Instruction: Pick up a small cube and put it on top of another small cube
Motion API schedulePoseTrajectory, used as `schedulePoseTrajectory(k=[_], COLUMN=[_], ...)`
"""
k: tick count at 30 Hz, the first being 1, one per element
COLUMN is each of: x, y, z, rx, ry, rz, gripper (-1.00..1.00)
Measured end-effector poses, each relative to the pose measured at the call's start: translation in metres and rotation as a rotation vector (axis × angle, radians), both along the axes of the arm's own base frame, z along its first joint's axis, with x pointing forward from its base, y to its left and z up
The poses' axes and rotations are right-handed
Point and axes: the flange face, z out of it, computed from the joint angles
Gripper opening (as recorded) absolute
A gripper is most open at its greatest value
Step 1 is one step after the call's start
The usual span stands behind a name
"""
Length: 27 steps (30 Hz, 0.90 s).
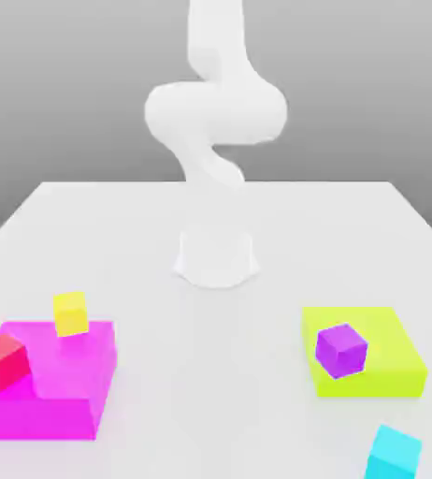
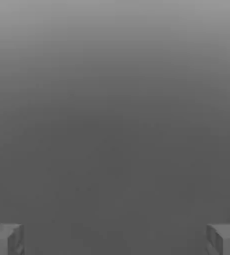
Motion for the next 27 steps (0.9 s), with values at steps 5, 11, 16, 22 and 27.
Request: schedulePoseTrajectory(k=[5, 11, 16, 22, 27], x=[0.059, 0.108, 0.131, 0.134, 0.121], y=[0.031, 0.076, 0.116, 0.165, 0.193], z=[-0.068, -0.160, -0.244, -0.352, -0.443], rx=[-0.065, -0.141, -0.207, -0.289, -0.355], ry=[0.125, 0.263, 0.376, 0.505, 0.613], rz=[0.154, 0.338, 0.495, 0.696, 0.851], gripper=[0.00, 0.00, 0.00, 0.00, 0.00])
